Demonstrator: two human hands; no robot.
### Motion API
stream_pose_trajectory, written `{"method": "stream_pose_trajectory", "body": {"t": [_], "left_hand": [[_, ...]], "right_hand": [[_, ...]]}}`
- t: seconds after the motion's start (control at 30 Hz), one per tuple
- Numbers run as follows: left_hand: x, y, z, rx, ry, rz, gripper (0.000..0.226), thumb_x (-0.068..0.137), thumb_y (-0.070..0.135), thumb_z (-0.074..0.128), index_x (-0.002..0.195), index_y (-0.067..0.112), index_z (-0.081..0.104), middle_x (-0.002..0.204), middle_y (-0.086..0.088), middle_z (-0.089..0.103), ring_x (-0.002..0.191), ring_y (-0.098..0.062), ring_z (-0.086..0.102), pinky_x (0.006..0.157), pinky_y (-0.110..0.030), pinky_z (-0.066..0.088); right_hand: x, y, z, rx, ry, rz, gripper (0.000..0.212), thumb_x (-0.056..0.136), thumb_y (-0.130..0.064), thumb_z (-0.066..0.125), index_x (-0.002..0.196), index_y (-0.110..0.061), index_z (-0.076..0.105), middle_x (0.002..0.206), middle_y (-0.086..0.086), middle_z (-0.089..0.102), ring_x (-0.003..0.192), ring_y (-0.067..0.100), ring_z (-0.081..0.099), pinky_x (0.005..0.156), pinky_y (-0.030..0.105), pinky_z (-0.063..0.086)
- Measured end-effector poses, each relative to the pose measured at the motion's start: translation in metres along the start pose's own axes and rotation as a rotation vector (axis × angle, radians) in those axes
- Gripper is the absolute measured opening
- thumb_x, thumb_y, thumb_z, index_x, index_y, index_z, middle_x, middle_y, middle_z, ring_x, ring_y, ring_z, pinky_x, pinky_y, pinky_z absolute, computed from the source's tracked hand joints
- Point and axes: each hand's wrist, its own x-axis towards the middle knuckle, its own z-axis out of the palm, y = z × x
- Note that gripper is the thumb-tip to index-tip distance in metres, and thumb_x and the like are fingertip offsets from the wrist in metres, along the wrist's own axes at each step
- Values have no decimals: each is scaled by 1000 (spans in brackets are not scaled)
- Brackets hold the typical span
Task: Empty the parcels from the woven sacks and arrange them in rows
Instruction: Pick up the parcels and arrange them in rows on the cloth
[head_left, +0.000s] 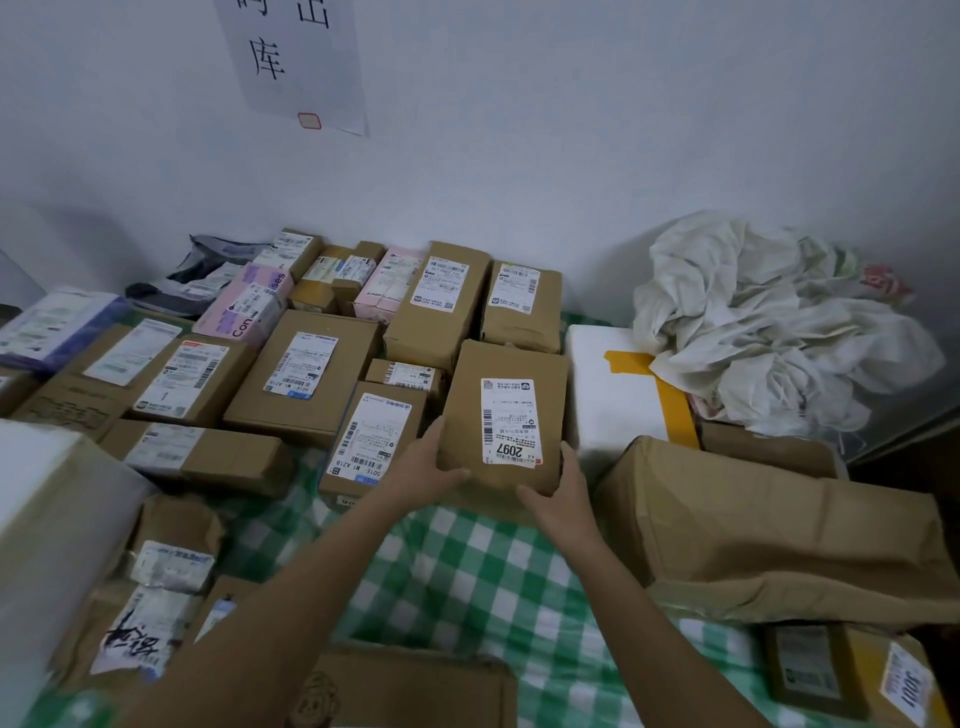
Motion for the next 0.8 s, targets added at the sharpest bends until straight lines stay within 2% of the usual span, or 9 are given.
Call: {"method": "stream_pose_trajectory", "body": {"t": [0.07,0.13,0.27,0.33,0.47,0.53,0.63,0.73,0.8], "left_hand": [[2,-3,6,170,49,8,92,84,34,69,152,26,8,142,-7,40,123,-25,46,101,-42,45],[4,-1,11,288,87,7,93,85,36,67,153,22,5,142,-9,38,126,-25,43,102,-39,42],[10,8,9,284,175,76,76,89,34,63,150,19,20,142,-9,38,123,-24,45,99,-37,44],[14,9,5,266,172,71,73,89,33,63,149,20,23,144,-8,36,123,-25,45,100,-38,44],[19,9,4,315,119,30,76,87,33,66,148,24,23,142,-8,36,122,-24,45,101,-40,44],[20,8,5,335,116,12,76,86,35,66,148,25,23,141,-8,36,121,-24,45,101,-41,44],[20,11,3,397,125,-1,73,86,39,65,145,27,25,137,-6,38,116,-22,48,94,-38,47],[20,17,0,475,110,-20,69,85,41,65,142,26,29,132,-6,41,113,-23,50,89,-36,47],[18,24,-1,536,118,-37,65,85,42,65,139,25,33,129,-8,42,115,-25,46,88,-37,46]], "right_hand": [[2,6,3,-28,7,14,80,83,-11,71,147,-24,25,141,-1,42,128,15,42,103,37,46],[6,6,4,-34,27,11,75,83,-11,72,143,-25,29,138,-2,44,129,17,43,103,39,47],[18,0,3,-76,72,-22,77,86,-11,69,148,-22,24,143,-1,38,131,17,39,101,34,44],[22,-2,3,-90,75,-18,80,87,-11,68,150,-21,21,146,0,35,133,17,37,101,32,43],[25,-2,7,-96,54,-3,86,85,-5,67,152,-21,15,147,2,30,128,13,35,90,22,42],[25,0,8,-99,53,-5,87,86,-4,66,153,-21,12,148,2,28,126,10,34,91,22,40],[25,-1,6,-134,42,-29,84,87,-5,64,152,-22,14,145,0,29,117,5,32,89,21,39],[28,-5,5,-229,22,-61,74,86,-6,63,145,-27,23,140,-1,38,122,12,43,90,24,45],[26,-12,3,-334,-1,-63,73,87,-11,61,147,-28,21,140,0,39,125,19,45,96,31,48]]}}
